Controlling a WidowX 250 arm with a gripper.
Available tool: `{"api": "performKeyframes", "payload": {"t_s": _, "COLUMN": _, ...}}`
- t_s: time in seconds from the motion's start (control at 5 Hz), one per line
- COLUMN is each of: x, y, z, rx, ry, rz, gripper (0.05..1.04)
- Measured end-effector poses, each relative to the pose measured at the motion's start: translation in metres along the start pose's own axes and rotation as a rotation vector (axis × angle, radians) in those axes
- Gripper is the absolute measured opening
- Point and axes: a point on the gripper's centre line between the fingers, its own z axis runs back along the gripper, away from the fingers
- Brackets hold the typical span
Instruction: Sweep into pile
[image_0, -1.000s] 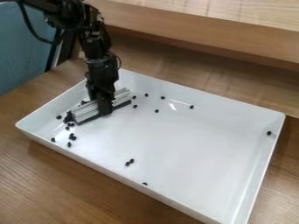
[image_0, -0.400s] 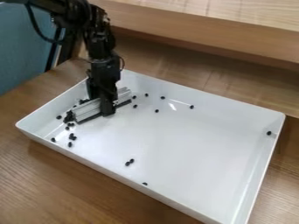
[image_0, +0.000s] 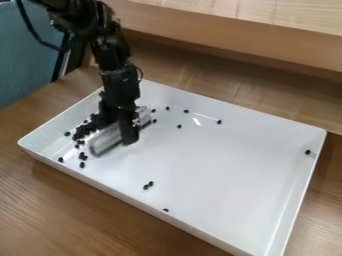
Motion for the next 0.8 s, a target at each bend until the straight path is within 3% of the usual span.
{"api": "performKeyframes", "payload": {"t_s": 0.4, "x": 0.001, "y": -0.015, "z": 0.053, "rx": 0.06, "ry": -0.093, "rz": 0.036, "gripper": 1.001}}
{"api": "performKeyframes", "payload": {"t_s": 0.6, "x": 0.004, "y": -0.025, "z": 0.061, "rx": 0.064, "ry": -0.102, "rz": 0.034, "gripper": 1.001}}
{"api": "performKeyframes", "payload": {"t_s": 0.8, "x": 0.008, "y": -0.04, "z": 0.058, "rx": 0.042, "ry": -0.075, "rz": 0.016, "gripper": 1.001}}
